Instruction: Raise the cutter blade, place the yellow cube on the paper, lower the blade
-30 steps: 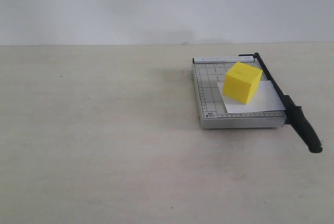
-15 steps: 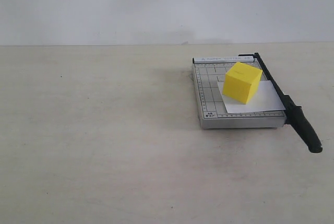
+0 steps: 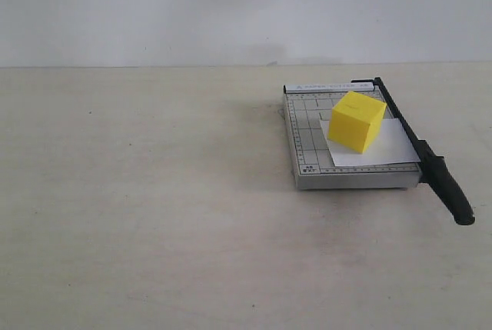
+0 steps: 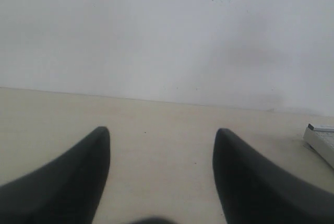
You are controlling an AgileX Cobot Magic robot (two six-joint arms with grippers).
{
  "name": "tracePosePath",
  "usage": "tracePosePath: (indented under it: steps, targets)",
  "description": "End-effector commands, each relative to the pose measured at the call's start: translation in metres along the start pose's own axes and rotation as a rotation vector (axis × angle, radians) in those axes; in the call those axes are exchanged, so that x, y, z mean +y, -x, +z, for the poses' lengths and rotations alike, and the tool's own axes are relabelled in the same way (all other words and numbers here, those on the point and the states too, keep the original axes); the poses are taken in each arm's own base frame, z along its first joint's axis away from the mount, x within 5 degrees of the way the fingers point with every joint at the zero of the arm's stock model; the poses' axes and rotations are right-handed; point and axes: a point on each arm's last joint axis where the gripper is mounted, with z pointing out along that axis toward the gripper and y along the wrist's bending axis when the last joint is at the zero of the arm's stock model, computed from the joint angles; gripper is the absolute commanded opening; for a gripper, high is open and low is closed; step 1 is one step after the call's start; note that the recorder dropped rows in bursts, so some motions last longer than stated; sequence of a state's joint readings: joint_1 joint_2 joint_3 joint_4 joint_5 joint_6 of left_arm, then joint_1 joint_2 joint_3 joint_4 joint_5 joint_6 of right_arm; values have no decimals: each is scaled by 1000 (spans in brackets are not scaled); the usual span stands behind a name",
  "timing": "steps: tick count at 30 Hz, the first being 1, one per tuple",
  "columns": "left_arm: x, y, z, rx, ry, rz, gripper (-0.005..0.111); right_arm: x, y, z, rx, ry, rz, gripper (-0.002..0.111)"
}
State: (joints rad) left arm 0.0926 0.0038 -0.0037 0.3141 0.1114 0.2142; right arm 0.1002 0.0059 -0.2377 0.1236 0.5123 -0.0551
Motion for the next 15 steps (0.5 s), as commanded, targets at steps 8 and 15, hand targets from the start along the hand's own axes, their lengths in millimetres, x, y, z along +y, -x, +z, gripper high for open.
tracePosePath:
  steps: [8,15]
  targets:
    - [0,0,0,-5,5,23,56,-8,-46,25,-27,-47,11,0]
    - [0,0,0,-5,5,23,56,-9,-49,27,-42,-47,11,0]
